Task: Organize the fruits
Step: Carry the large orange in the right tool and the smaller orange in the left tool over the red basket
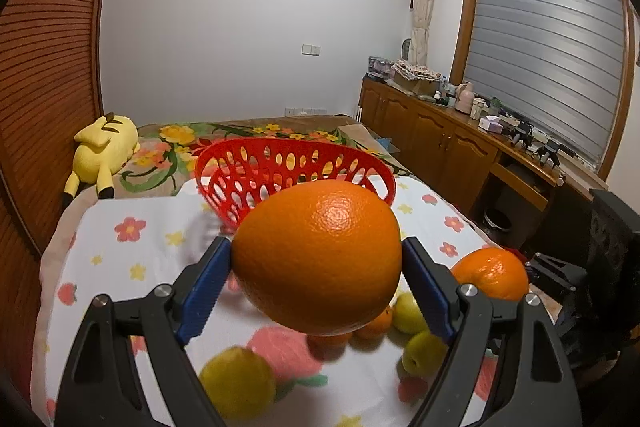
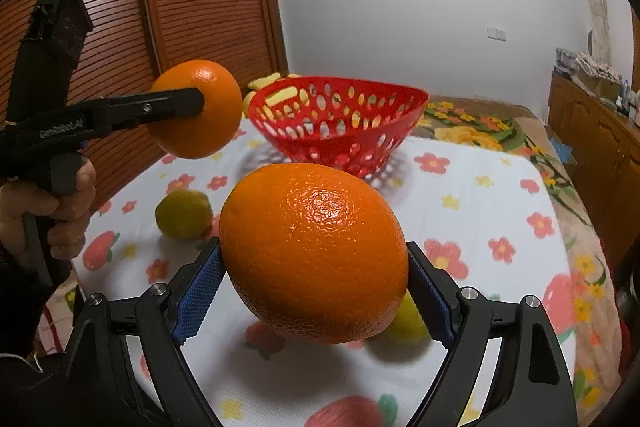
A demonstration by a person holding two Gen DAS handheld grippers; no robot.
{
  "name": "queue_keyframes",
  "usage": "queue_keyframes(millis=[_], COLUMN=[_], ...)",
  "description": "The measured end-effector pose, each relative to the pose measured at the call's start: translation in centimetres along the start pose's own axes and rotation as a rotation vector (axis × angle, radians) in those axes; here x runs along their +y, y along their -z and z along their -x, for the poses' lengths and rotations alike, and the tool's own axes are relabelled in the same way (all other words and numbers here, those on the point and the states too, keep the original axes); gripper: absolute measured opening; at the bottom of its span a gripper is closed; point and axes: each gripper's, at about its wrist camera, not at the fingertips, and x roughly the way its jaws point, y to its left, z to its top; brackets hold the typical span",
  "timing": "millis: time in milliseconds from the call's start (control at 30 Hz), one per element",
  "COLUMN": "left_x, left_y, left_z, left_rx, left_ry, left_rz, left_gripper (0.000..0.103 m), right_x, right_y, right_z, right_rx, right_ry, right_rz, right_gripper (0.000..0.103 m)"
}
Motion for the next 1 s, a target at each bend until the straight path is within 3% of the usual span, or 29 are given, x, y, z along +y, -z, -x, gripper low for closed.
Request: queue_keyframes(millis=[400,767,1000], left_x=[0.4,1.2,1.5], left_y=[-4.1,-4.3,-4.4], left_z=[-4.7,-10.5,-12.1], left_rx=[0.035,0.142,0.178], left_ry=[-0.024,-0.042,-0.050], left_rz=[-0.064,-0.067,-0.071], left_gripper=[0.084,0.084,0.085], right_x=[-3.9,-6.4,-7.7], right_y=[-5.6,-10.3,-11.8], right_z=[-0.8,-4.5,-7.1], right_rx=[-0.042,-0.030,-0.014], right_ry=[0.011,-0.031,-0.070], right_rz=[0.013,0.054,0.061], right_gripper=[0.088,0.088,0.089])
